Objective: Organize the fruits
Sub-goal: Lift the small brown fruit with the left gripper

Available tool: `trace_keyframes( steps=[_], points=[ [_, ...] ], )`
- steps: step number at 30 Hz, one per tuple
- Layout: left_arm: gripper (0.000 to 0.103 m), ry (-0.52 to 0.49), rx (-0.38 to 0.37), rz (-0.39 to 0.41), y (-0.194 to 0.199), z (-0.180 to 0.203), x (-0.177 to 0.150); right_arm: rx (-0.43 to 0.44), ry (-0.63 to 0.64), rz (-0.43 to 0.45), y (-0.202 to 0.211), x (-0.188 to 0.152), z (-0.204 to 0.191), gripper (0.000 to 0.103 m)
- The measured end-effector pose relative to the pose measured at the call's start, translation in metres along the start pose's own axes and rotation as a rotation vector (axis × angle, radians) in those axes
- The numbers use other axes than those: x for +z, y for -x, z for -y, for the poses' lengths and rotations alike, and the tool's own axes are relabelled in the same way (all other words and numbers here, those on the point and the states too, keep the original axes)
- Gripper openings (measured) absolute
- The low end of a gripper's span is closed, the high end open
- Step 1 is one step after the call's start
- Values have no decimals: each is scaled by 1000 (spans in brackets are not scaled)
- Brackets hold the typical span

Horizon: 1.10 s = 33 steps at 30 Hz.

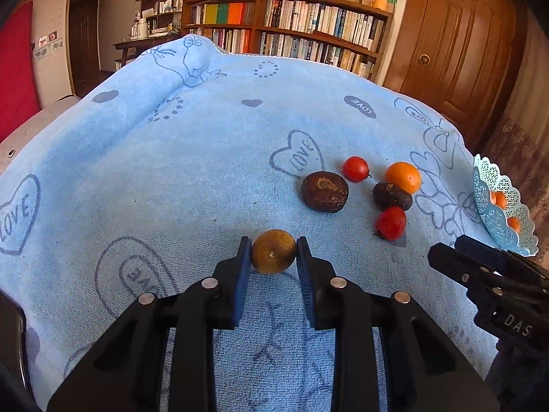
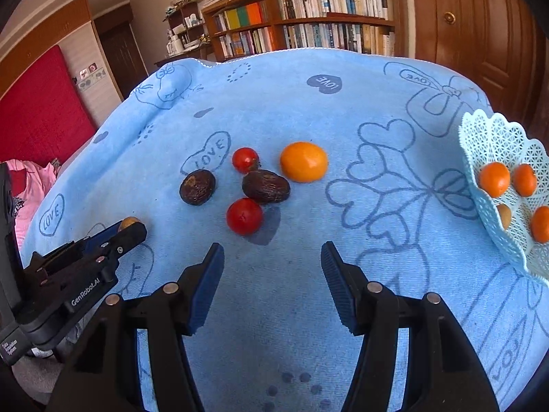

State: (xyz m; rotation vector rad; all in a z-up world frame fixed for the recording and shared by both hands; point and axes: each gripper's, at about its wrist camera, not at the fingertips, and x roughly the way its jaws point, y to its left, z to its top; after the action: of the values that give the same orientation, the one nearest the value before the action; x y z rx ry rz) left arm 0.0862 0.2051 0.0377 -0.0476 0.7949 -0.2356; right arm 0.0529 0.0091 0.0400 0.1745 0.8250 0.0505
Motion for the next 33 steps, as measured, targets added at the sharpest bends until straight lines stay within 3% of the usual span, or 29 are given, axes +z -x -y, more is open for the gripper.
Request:
trace_keyframes(
  steps=[8, 16, 18, 22, 33],
  points=[
    [27, 19, 0, -6, -3, -6, -3, 0, 61, -27, -31, 13, -22, 58],
    [27, 18, 3, -13, -6, -5, -4, -3, 78, -51, -46, 14, -26, 43],
    [27, 20, 4, -14, -7, -6, -4, -5, 84, -48, -46, 14, -27, 36],
    [27, 17, 8, -16, -8, -5, -5, -16, 97, -42, -43, 12, -27, 31],
    [27, -3, 32, -10, -8, -1, -6, -65, 107, 38, -10, 5, -19, 31]
  ],
)
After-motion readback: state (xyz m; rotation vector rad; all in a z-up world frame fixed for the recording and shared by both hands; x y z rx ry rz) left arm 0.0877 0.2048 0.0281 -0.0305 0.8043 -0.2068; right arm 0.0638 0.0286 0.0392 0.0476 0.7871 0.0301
